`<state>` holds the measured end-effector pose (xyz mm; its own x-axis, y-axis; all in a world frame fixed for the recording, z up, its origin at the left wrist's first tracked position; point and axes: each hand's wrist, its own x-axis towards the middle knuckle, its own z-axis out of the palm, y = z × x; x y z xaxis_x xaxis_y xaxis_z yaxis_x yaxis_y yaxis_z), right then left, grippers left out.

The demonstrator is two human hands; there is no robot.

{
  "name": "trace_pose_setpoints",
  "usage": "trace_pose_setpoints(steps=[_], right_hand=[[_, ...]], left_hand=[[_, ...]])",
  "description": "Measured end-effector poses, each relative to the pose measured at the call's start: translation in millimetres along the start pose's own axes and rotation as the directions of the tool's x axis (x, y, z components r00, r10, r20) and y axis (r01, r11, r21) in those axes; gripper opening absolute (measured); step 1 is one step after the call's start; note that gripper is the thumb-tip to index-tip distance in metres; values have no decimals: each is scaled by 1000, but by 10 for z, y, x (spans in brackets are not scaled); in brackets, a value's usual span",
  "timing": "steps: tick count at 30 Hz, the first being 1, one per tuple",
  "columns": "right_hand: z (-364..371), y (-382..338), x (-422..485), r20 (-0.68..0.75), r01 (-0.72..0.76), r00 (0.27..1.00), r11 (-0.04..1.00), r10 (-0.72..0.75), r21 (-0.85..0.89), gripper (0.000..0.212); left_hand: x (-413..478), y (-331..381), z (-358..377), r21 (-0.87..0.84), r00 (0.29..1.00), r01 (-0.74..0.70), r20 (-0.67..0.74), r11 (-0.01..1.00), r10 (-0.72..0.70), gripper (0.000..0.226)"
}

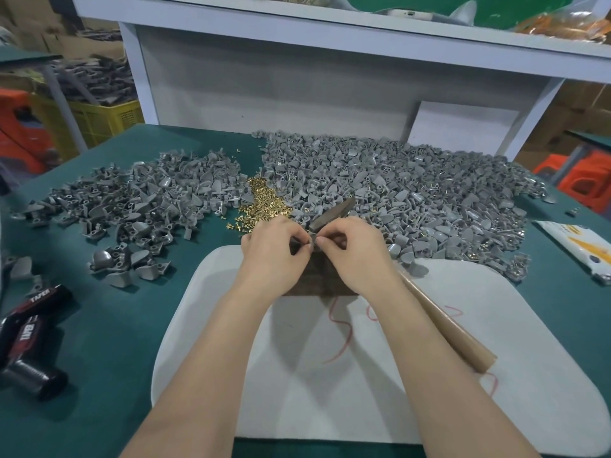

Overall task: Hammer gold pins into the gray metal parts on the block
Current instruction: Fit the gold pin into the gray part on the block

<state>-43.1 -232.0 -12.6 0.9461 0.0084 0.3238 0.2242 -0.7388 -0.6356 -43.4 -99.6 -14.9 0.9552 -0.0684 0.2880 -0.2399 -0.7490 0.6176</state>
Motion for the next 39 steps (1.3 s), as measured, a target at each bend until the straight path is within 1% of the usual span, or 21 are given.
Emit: trace_pose_setpoints(steps=[4, 12, 17, 22, 27, 33, 39], right_hand=[[7, -10, -30, -37, 48, 998, 998, -49, -34, 4], [21, -3, -62, -64, 44, 997, 999, -42, 17, 6], [15, -5, -49, -32, 2, 999, 1000, -1, 19, 15], [-17, -37, -13, 16, -62, 998, 998, 62, -2, 12], [-20, -75, -11, 13, -28, 999, 995, 29, -96, 6], [-46, -142, 34, 54, -13, 998, 973, 26, -229, 7], [-98, -239, 43, 112, -8, 993, 955, 43, -297, 7]], left_hand=[[-3, -4, 7, -10, 1000, -3, -3, 1000, 3, 7], [-5, 1, -5, -7, 1000, 1, 1, 1000, -1, 6], [-4, 1, 0, -4, 1000, -3, 0, 1000, 3, 7], [-13, 4, 3, -17, 1000, -8, -4, 1000, 8, 6], [-12, 11, 0, -21, 1000, 0, -4, 1000, 0, 8], [-2, 17, 1, -7, 1000, -4, 4, 1000, 4, 9], [-2, 19, 3, -4, 1000, -10, 2, 1000, 10, 10]])
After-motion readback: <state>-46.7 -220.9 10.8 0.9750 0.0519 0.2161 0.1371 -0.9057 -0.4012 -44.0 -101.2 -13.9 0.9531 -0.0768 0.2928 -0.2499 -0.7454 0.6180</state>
